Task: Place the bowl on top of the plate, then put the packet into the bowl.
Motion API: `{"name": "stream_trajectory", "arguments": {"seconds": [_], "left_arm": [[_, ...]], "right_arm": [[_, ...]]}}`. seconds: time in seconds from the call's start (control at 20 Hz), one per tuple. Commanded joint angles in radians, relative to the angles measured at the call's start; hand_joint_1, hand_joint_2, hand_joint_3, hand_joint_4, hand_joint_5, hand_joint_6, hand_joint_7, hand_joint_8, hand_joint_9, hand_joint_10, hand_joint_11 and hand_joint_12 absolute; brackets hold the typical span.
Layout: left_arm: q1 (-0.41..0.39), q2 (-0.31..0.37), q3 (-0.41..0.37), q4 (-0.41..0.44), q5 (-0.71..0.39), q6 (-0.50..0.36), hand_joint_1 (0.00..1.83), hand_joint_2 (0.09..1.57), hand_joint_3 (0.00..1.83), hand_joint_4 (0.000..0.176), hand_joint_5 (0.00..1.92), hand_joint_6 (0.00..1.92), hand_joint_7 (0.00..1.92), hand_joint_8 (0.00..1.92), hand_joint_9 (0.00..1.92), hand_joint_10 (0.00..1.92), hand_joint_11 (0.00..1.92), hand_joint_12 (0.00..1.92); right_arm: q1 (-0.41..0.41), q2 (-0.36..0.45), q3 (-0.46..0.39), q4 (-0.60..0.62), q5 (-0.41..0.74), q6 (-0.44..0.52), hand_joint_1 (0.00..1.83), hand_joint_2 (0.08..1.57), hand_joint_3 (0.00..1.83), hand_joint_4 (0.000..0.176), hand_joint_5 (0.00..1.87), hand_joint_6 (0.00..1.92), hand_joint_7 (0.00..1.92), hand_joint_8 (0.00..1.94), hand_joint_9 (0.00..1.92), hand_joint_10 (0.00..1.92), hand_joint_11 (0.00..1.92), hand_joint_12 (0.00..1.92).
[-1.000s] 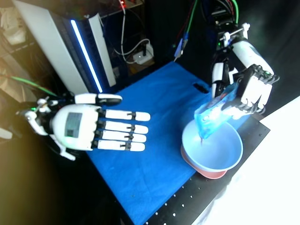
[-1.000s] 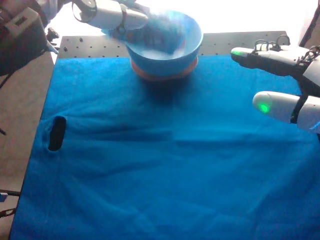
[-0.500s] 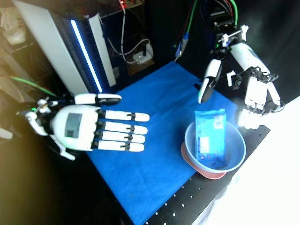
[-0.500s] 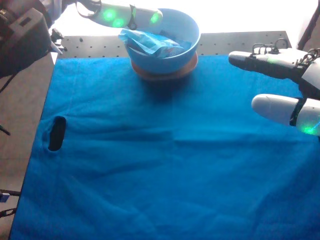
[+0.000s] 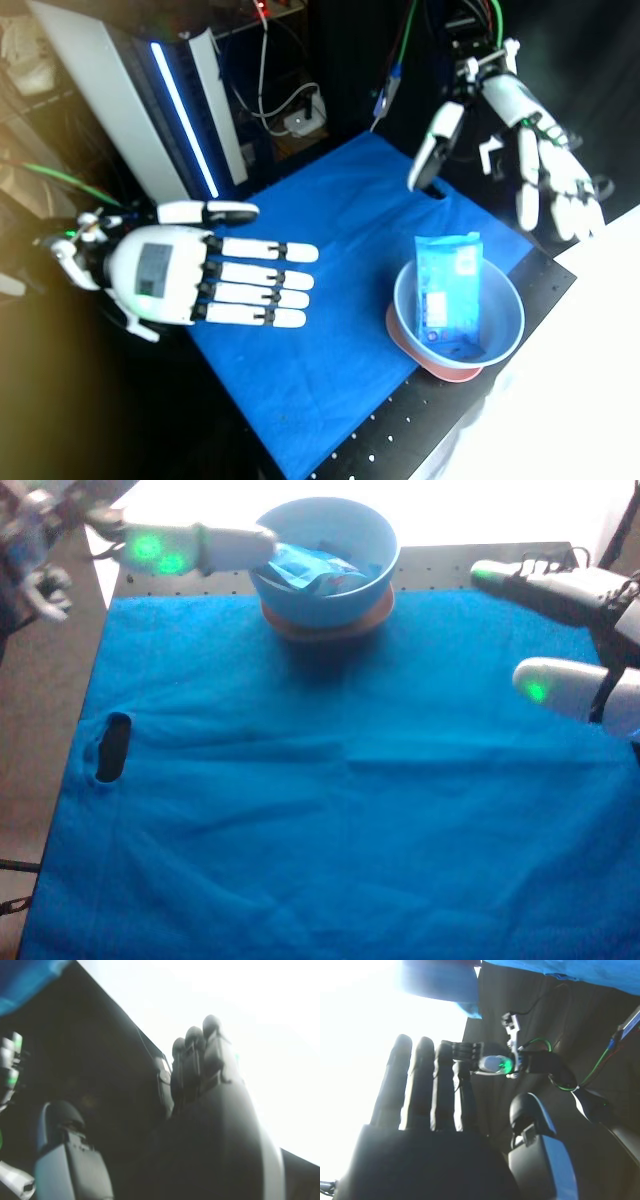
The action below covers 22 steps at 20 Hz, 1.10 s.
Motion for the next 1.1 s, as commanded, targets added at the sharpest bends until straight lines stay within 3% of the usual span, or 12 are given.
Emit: {"name": "stream_trajectory", "arguments": {"seconds": [0.0,0.05,0.1,0.15,0.2,0.25,0.3,0.35,0.45,0.55,0.85,1.05], "left_arm": [[0.018,0.015,-0.014,-0.038,-0.175,0.001,0.57,0.85,0.0,0.163,0.07,0.0,0.0,0.0,0.0,0.0,0.0,0.0],[0.059,0.034,-0.04,-0.065,-0.215,0.009,0.64,0.86,0.0,0.159,0.04,0.0,0.0,0.0,0.0,0.0,0.0,0.0],[0.099,0.051,-0.063,-0.087,-0.251,0.017,0.66,0.86,0.0,0.138,0.02,0.0,0.0,0.0,0.0,0.0,0.0,0.0],[0.133,0.068,-0.087,-0.102,-0.289,0.017,0.66,0.86,0.0,0.13,0.0,0.0,0.0,0.0,0.0,0.0,0.0,0.0],[0.175,0.093,-0.116,-0.117,-0.333,0.017,0.57,0.84,0.0,0.156,0.0,0.0,0.0,0.0,0.0,0.0,0.0,0.0],[0.221,0.118,-0.149,-0.136,-0.382,0.018,0.56,0.84,0.0,0.167,0.0,0.0,0.0,0.0,0.0,0.0,0.0,0.0],[0.274,0.144,-0.182,-0.158,-0.429,0.019,0.61,0.83,0.0,0.153,0.0,0.0,0.0,0.0,0.0,0.0,0.0,0.0],[0.341,0.169,-0.217,-0.189,-0.481,0.02,0.62,0.82,0.0,0.156,0.0,0.0,0.0,0.0,0.0,0.0,0.0,0.0],[0.502,0.206,-0.279,-0.281,-0.601,0.02,0.35,0.9,0.02,0.128,0.0,0.0,0.0,0.0,0.0,0.0,0.0,0.0],[0.605,0.224,-0.328,-0.345,-0.695,0.02,0.04,1.01,0.02,0.17,0.0,0.0,0.0,0.0,0.0,0.0,0.0,0.0],[0.766,0.204,-0.433,-0.419,-0.918,0.02,0.07,1.02,0.01,0.176,0.0,0.0,0.0,0.0,0.0,0.0,0.0,0.0],[0.799,0.196,-0.452,-0.443,-0.933,0.018,0.13,1.0,0.0,0.176,0.0,0.0,0.0,0.0,0.0,0.0,0.0,0.0]], "right_arm": [[-0.009,0.011,-0.004,0.031,0.153,0.007,0.08,1.32,0.0,0.081,0.05,0.0,0.11,0.0,0.12,0.0,0.19,0.04],[-0.034,0.018,-0.008,0.06,0.186,0.007,0.1,1.23,0.0,0.114,0.03,0.0,0.09,0.0,0.11,0.0,0.18,0.03],[-0.074,0.037,-0.025,0.102,0.238,0.007,0.12,1.21,0.0,0.129,0.02,0.0,0.08,0.0,0.11,0.0,0.17,0.02],[-0.105,0.053,-0.039,0.131,0.273,0.007,0.13,1.18,0.0,0.15,0.01,0.0,0.07,0.0,0.1,0.0,0.15,0.01],[-0.135,0.071,-0.053,0.157,0.313,0.007,0.14,1.16,0.0,0.171,0.0,0.0,0.03,0.0,0.06,0.0,0.12,0.0],[-0.153,0.083,-0.067,0.175,0.345,0.007,0.13,1.16,0.0,0.175,0.0,0.0,0.0,0.0,0.01,0.0,0.07,0.0],[-0.164,0.091,-0.078,0.183,0.366,0.007,0.11,1.15,0.0,0.176,0.0,0.0,0.0,0.0,0.0,0.0,0.06,0.0],[-0.171,0.098,-0.088,0.189,0.383,0.007,0.09,1.12,0.0,0.176,0.0,0.0,0.0,0.0,0.0,0.0,0.03,0.0],[-0.205,0.115,-0.111,0.215,0.425,0.007,0.07,1.11,0.0,0.176,0.0,0.0,0.0,0.0,0.0,0.0,0.0,0.0],[-0.244,0.13,-0.134,0.239,0.454,0.006,0.07,1.15,0.0,0.176,0.0,0.0,0.0,0.0,0.0,0.0,0.0,0.0],[-0.298,0.127,-0.167,0.271,0.468,0.006,0.02,1.15,0.0,0.176,0.0,0.0,0.0,0.0,0.0,0.0,0.0,0.0],[-0.308,0.123,-0.167,0.279,0.468,0.006,0.12,1.15,0.0,0.176,0.0,0.0,0.0,0.0,0.0,0.0,0.0,0.0]]}}
